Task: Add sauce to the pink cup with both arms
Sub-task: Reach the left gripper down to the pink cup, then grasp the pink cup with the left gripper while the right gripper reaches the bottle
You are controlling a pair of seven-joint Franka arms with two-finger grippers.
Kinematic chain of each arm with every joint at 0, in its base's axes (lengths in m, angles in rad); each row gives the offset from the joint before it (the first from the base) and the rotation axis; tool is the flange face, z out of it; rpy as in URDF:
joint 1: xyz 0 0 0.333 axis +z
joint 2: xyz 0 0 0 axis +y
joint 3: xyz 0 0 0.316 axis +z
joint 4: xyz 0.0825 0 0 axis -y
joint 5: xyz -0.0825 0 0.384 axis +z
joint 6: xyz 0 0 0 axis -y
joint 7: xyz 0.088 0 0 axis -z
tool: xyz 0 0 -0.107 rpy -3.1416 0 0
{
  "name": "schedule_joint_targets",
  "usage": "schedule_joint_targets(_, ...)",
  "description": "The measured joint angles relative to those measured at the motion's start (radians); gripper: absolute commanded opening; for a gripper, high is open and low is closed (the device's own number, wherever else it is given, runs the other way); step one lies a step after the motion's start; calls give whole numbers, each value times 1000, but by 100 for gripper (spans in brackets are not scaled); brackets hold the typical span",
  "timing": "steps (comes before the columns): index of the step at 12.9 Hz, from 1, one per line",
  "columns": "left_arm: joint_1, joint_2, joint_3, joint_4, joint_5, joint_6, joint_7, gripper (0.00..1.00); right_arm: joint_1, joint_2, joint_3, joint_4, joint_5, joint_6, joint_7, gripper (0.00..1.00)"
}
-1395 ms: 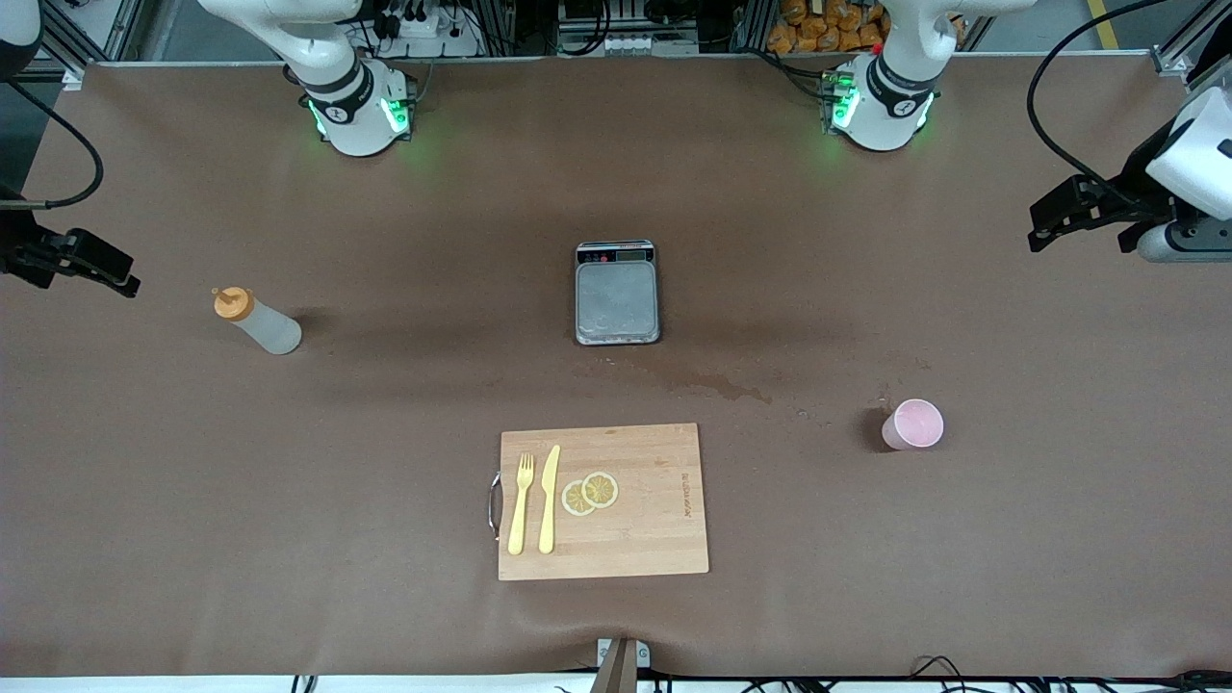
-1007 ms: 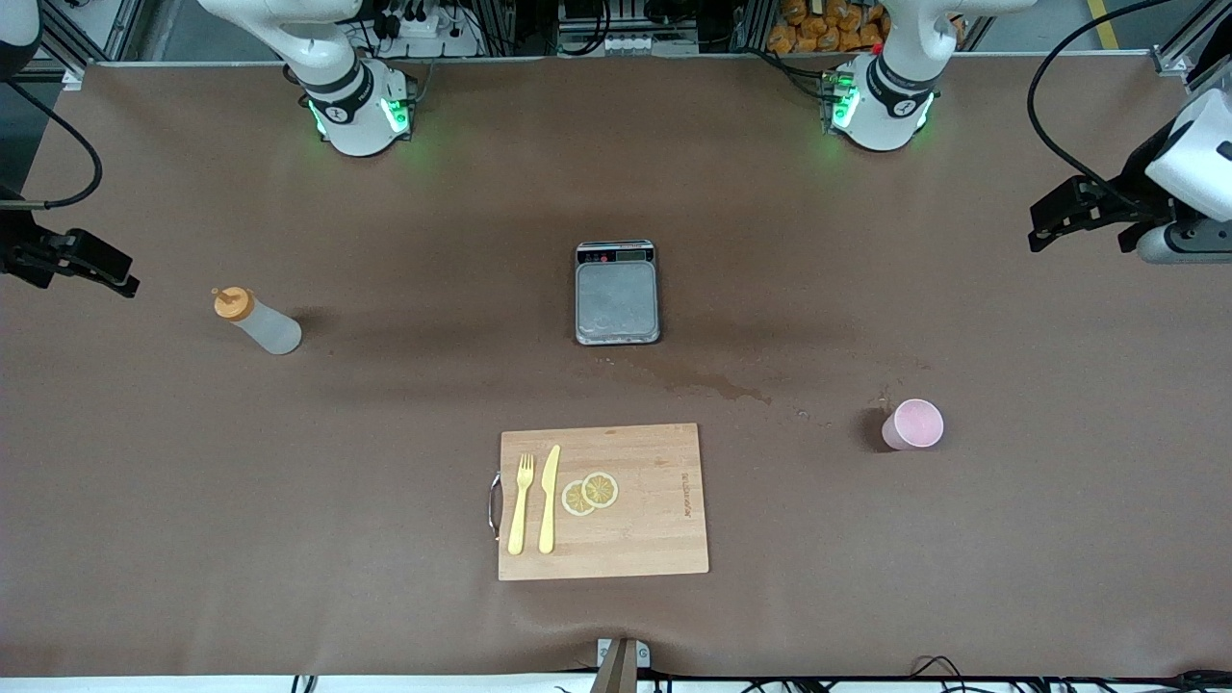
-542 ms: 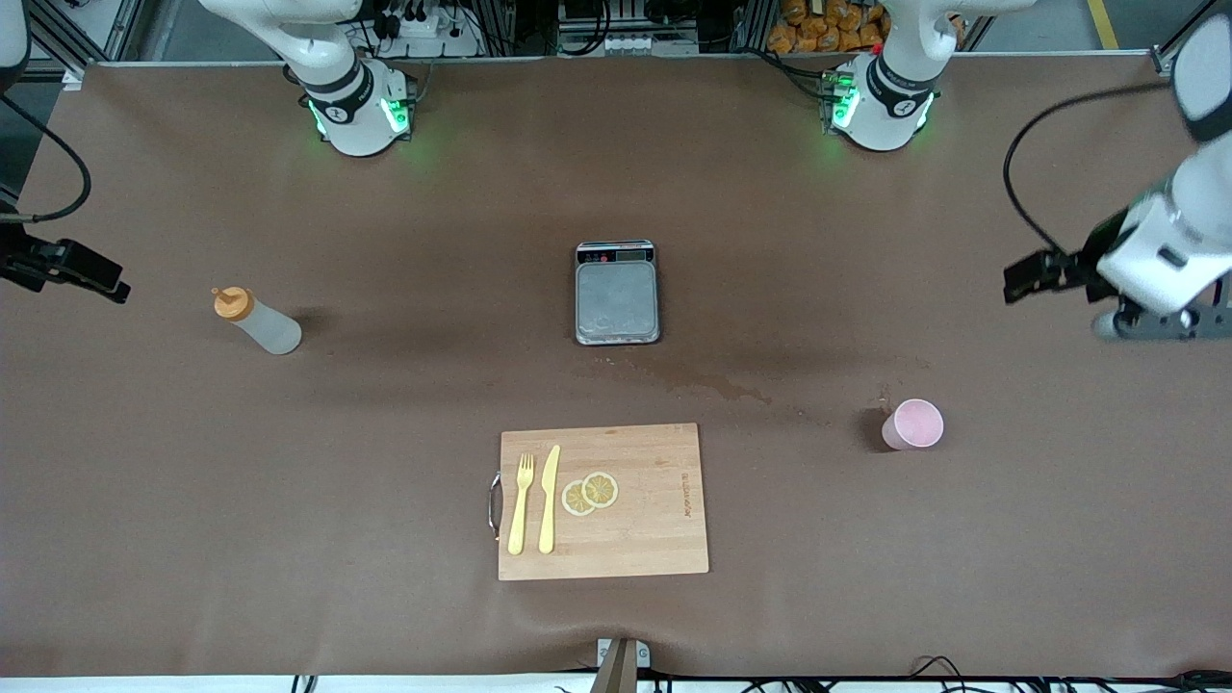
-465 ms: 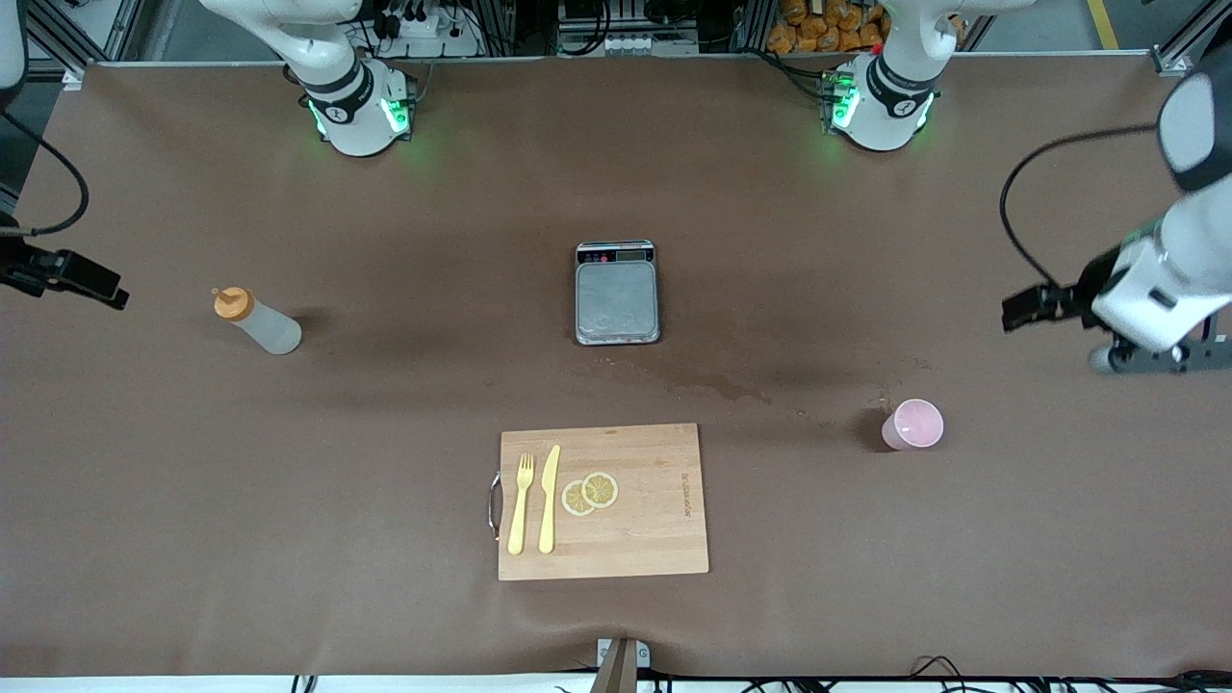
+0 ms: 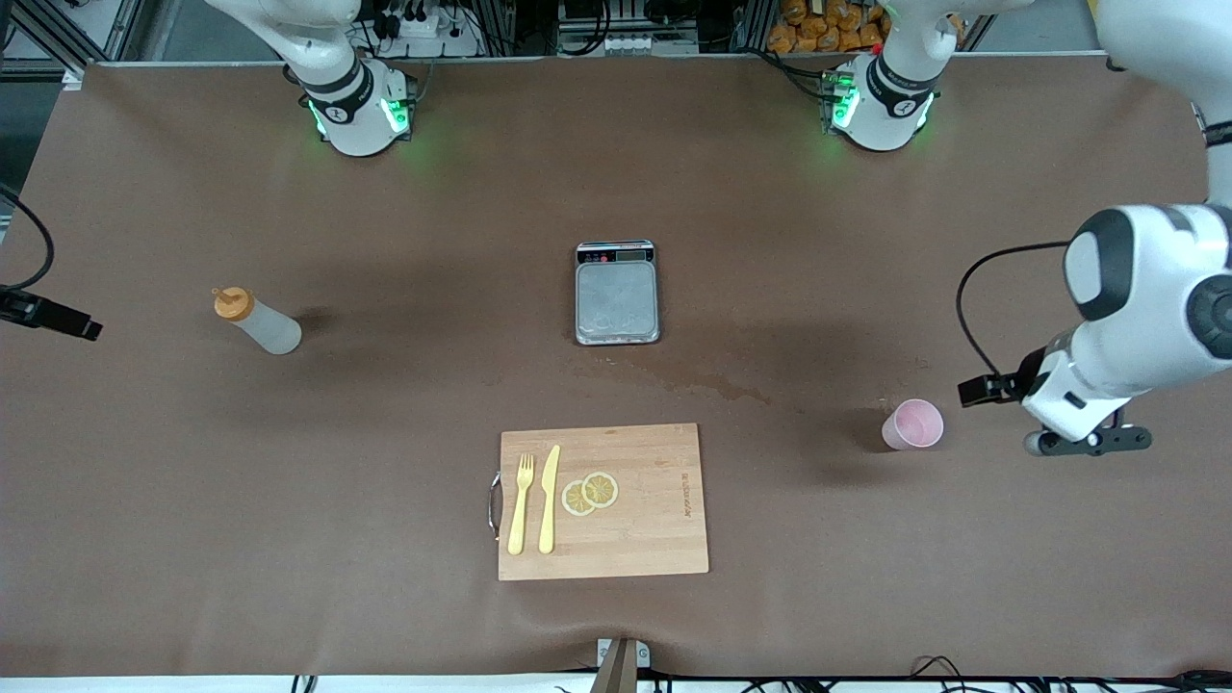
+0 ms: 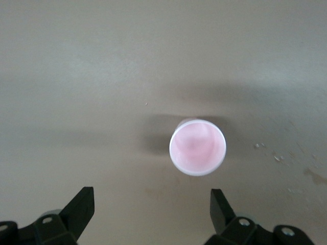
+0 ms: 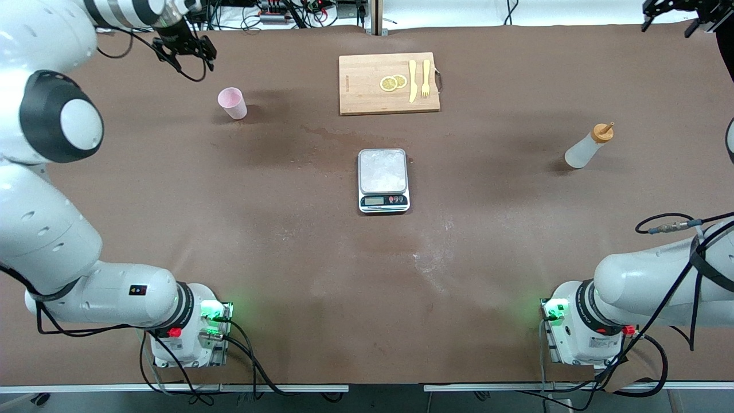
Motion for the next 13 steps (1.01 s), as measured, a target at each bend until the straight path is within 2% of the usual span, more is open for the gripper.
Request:
schedule_joint_targets(4,-1,100,-2,-1,0,61,0,100,-100,32,-3,-1,136,-8,29,100)
schedule_joint_targets(7,-1,122,-3,-26,0,101,0,99,-127,55,-3,-1,161,-44,76,100)
schedule_joint_targets(9,-1,130,-3,-75,-1,174,0,88,-154,78,-4,-2,223,-75,109,100)
schedule_joint_targets(11,-1,137,-3,-94,-1,195,-1,48,-208,115,-5,-5,305,-109,129,100)
schedule_joint_targets(13,-2,139,-4,-95,-1,198,-1,11,-260,160,-5,-7,343,-123,132,100)
